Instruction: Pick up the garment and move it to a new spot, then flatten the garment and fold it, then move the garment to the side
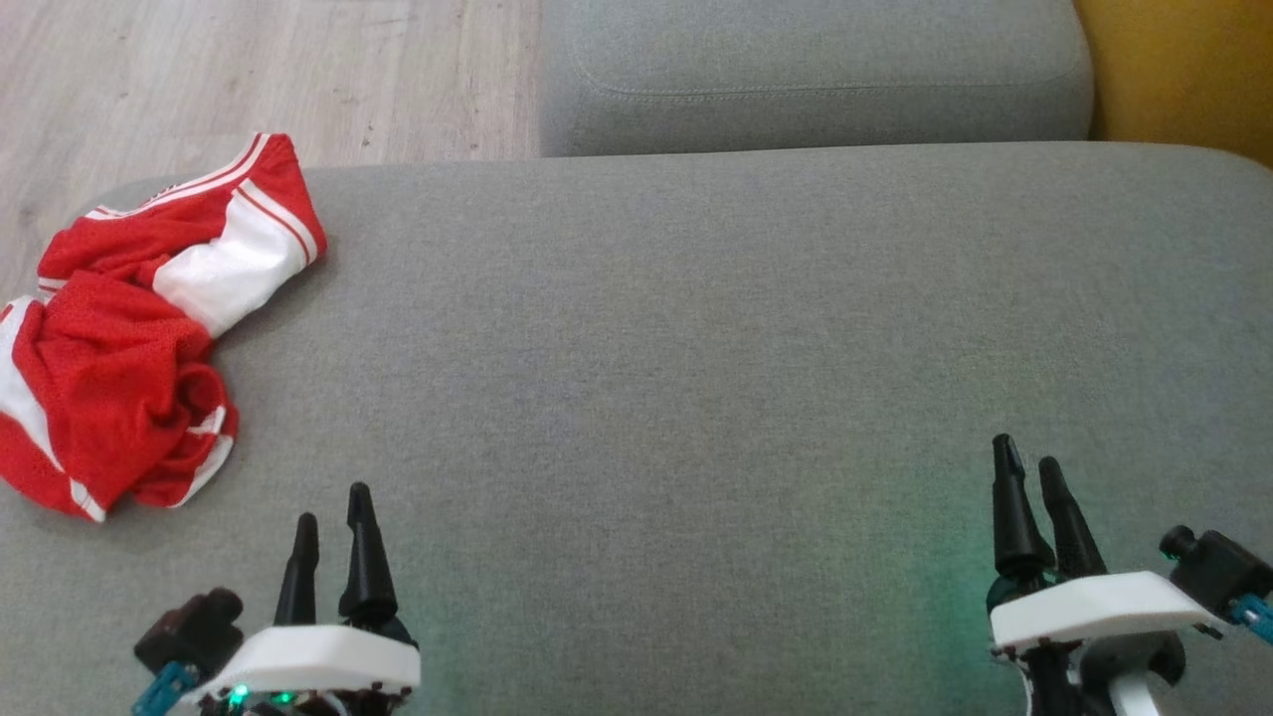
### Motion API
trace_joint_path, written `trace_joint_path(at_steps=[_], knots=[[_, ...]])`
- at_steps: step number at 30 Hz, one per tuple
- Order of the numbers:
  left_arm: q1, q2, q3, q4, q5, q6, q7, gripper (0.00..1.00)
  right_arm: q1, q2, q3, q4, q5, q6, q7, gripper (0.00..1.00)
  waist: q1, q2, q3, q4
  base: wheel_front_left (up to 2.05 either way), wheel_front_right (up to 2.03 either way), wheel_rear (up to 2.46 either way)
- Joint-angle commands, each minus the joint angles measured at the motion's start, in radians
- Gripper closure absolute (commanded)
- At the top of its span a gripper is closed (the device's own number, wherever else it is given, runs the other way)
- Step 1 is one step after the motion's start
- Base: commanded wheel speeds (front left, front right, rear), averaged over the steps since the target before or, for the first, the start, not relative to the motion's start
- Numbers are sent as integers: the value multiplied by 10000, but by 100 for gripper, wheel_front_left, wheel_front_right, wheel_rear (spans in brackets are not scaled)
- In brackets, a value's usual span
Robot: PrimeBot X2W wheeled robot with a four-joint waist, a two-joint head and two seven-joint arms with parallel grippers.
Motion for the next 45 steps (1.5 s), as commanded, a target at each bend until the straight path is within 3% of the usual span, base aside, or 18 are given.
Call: trace_joint_path(at_steps=[1, 45], knots=[[-181, 67, 71, -338, 291, 62, -163, 0, -320, -77, 215, -335, -291, -4, -180, 0, -1, 0, -11, 7, 0, 0, 0], [-21, 123, -333, 411, 5082, 430, -1471, 0, -220, -111, 1005, -32, -5830, -7, -1478, 0, -1, 0, -164, 251, 0, 0, 0]])
